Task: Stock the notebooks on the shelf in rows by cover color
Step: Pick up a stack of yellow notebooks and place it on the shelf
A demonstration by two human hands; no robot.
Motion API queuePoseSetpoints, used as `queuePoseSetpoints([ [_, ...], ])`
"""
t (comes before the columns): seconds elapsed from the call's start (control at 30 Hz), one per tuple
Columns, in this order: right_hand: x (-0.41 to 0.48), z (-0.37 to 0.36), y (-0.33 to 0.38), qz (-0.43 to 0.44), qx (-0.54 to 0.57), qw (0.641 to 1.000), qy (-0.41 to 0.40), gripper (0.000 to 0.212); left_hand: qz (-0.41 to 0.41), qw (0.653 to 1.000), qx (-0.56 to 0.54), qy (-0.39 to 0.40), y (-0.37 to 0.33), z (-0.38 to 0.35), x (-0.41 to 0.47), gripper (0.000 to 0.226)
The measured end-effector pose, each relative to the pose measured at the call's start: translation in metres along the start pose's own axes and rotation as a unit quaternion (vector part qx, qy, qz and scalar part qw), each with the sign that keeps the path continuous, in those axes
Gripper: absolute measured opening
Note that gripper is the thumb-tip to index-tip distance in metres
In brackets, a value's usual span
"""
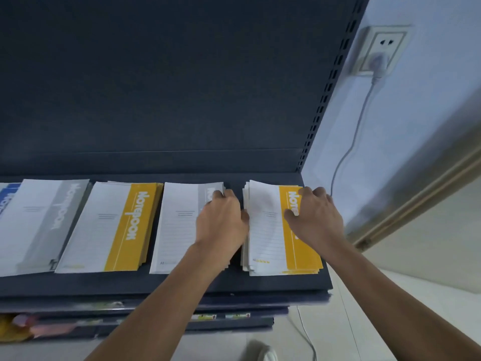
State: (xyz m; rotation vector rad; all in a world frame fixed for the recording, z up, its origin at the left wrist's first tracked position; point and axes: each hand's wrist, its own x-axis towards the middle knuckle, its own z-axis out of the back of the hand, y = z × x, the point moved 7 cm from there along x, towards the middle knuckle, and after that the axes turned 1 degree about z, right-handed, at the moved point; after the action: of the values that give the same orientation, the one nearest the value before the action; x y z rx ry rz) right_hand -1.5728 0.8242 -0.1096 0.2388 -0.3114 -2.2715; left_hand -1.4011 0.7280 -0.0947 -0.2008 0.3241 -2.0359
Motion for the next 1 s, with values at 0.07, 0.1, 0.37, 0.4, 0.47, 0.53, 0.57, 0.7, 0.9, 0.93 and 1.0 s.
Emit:
queuePoseSetpoints([
  [0.07, -0.002, 0.003, 0.023, 0.026, 0.002, 1.0, -0.011, 0.047, -0.001, 1.0, -0.007, -0.011, 0.015, 0.011, 0.001, 0.04],
  [0.1, -0.003, 0.004, 0.037, 0.042, 0.003, 0.999, -0.015, 0.046, -0.001, 1.0, -0.011, -0.016, 0.023, 0.017, 0.001, 0.04],
  [0.37, -0.025, -0.009, 0.178, 0.186, 0.043, 0.982, 0.008, 0.039, 0.066, 0.996, -0.037, -0.051, 0.139, 0.078, -0.008, 0.027],
  [0.4, -0.03, -0.012, 0.198, 0.203, 0.043, 0.978, 0.012, 0.039, 0.078, 0.994, -0.043, -0.061, 0.157, 0.087, -0.011, 0.027],
  [0.47, -0.041, -0.019, 0.239, 0.24, 0.046, 0.97, 0.015, 0.038, 0.095, 0.991, -0.056, -0.08, 0.192, 0.104, -0.02, 0.031],
  [0.53, -0.055, -0.029, 0.282, 0.275, 0.049, 0.96, 0.02, 0.036, 0.117, 0.986, -0.068, -0.095, 0.228, 0.119, -0.032, 0.034],
  [0.57, -0.063, -0.036, 0.304, 0.292, 0.048, 0.955, 0.028, 0.037, 0.128, 0.984, -0.074, -0.1, 0.247, 0.125, -0.039, 0.034],
  [0.7, -0.105, -0.067, 0.393, 0.37, 0.056, 0.925, 0.065, 0.038, 0.163, 0.976, -0.09, -0.109, 0.329, 0.146, -0.075, 0.034],
  [0.9, -0.171, -0.106, 0.508, 0.453, 0.056, 0.882, 0.12, 0.038, 0.267, 0.948, -0.104, -0.139, 0.447, 0.177, -0.151, 0.032],
  [0.93, -0.181, -0.112, 0.526, 0.467, 0.052, 0.873, 0.128, 0.037, 0.278, 0.943, -0.1, -0.149, 0.463, 0.183, -0.162, 0.032],
  [1.0, -0.2, -0.123, 0.56, 0.496, 0.048, 0.855, 0.141, 0.035, 0.301, 0.933, -0.092, -0.172, 0.492, 0.197, -0.183, 0.027],
])
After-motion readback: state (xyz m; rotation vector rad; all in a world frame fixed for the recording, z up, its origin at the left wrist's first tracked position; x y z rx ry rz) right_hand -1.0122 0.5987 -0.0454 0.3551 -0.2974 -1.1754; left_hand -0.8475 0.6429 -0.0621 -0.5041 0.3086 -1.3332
